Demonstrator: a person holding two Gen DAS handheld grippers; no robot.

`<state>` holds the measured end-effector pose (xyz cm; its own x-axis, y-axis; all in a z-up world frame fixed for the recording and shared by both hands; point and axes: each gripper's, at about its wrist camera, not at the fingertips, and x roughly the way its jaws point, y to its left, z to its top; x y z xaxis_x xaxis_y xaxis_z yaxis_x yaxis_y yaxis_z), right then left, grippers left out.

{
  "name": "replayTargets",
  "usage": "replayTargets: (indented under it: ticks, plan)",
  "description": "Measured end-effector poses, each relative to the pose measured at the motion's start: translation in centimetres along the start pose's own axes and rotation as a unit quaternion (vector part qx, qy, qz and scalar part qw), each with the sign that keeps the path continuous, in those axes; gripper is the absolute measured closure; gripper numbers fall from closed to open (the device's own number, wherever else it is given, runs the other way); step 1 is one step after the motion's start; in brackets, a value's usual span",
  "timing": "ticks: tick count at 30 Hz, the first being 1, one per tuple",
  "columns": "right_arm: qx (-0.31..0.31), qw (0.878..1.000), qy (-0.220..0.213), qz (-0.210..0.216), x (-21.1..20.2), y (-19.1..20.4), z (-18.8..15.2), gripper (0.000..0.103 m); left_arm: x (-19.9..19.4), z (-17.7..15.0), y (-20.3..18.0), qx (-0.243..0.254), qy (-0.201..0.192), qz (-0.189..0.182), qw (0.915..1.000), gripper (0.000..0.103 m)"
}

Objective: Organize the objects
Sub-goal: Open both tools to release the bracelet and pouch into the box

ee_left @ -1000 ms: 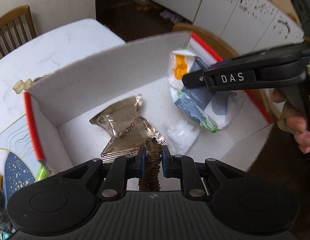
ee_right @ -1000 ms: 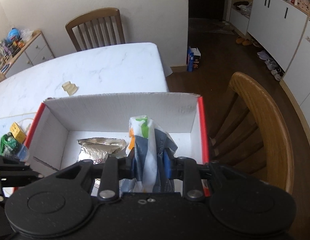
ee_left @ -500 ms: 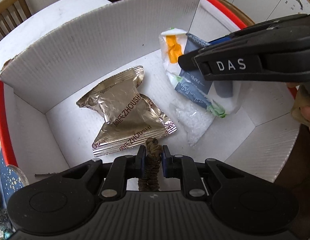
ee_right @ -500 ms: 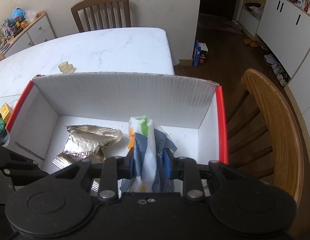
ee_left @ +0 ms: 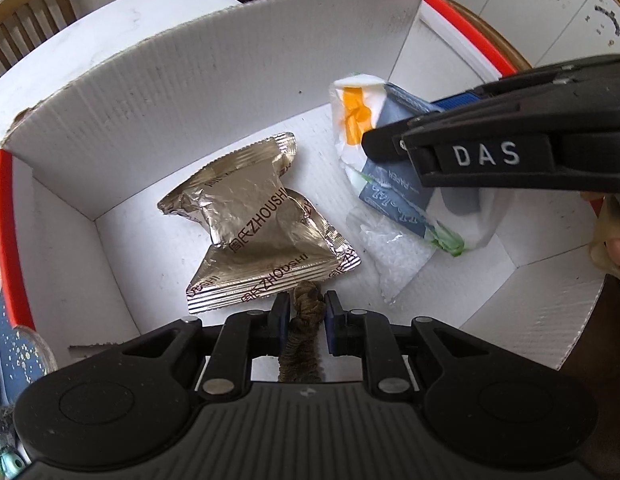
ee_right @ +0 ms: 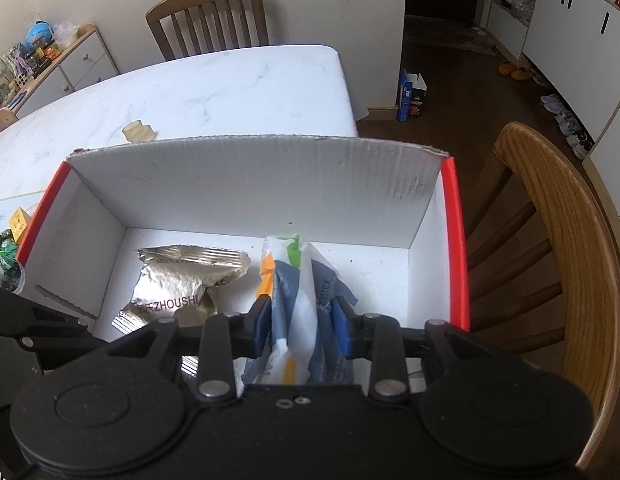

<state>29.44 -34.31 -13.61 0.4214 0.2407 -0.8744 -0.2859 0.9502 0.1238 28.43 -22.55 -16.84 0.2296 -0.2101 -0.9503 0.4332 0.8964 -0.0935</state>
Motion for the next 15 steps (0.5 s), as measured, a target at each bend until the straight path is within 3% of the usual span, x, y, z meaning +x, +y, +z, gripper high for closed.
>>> replayTargets:
  ticks: [5, 9, 15]
  plan:
    - [-0.004, 1.0, -0.011, 0.013, -1.1, 0.2, -0.2, 0.059, -0.9, -0.6, 0.6, -0.011, -0.018, 0.001, 0.9998, 0.086]
    - [-0.01, 0.999, -0.029, 0.01, -2.3, 0.5, -0.1, 0.039, -1.8, -1.0, 0.9, -0.021, -0.034, -0.002, 0.9992, 0.086]
    - [0.0, 0.999, -0.041, 0.016, -4.2, 0.3, -0.2, 0.034, -3.3, -1.8, 1.0, -0.032, -0.053, -0.008, 0.9981, 0.086]
